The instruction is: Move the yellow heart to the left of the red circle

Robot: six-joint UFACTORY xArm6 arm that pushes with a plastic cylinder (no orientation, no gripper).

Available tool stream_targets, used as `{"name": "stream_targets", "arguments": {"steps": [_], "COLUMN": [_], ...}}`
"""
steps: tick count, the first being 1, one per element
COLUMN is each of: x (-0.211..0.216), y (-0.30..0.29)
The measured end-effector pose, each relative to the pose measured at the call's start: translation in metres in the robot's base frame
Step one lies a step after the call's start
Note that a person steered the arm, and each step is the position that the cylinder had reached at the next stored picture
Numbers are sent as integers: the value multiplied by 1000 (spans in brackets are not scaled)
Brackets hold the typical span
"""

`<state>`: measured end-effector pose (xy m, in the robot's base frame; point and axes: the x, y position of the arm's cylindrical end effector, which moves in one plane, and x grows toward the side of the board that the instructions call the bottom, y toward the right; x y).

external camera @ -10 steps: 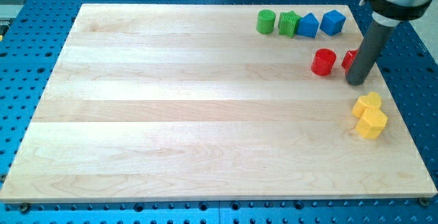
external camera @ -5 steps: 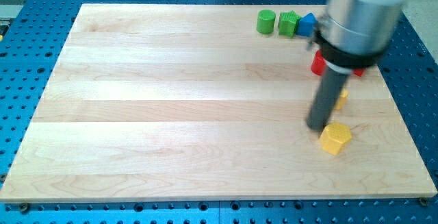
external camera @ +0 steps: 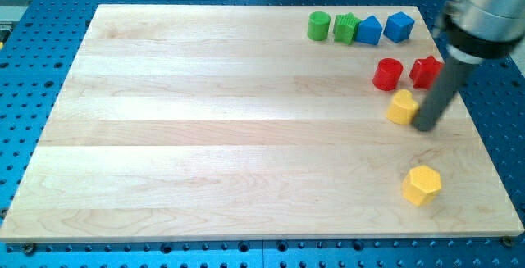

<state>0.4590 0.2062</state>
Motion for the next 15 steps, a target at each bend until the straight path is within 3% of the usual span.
{"name": "stream_targets", "arguments": {"steps": [1,3,4,5,6,8,9,10,11,12,13,14,15], "x": [-18,19,-45,-59,-15,-56,-33,-17,-52,-49,7,25,111], "y": [-41,-107,-114,-89,-111,-83,-82,-39,-52,-59,-59,48,92]}}
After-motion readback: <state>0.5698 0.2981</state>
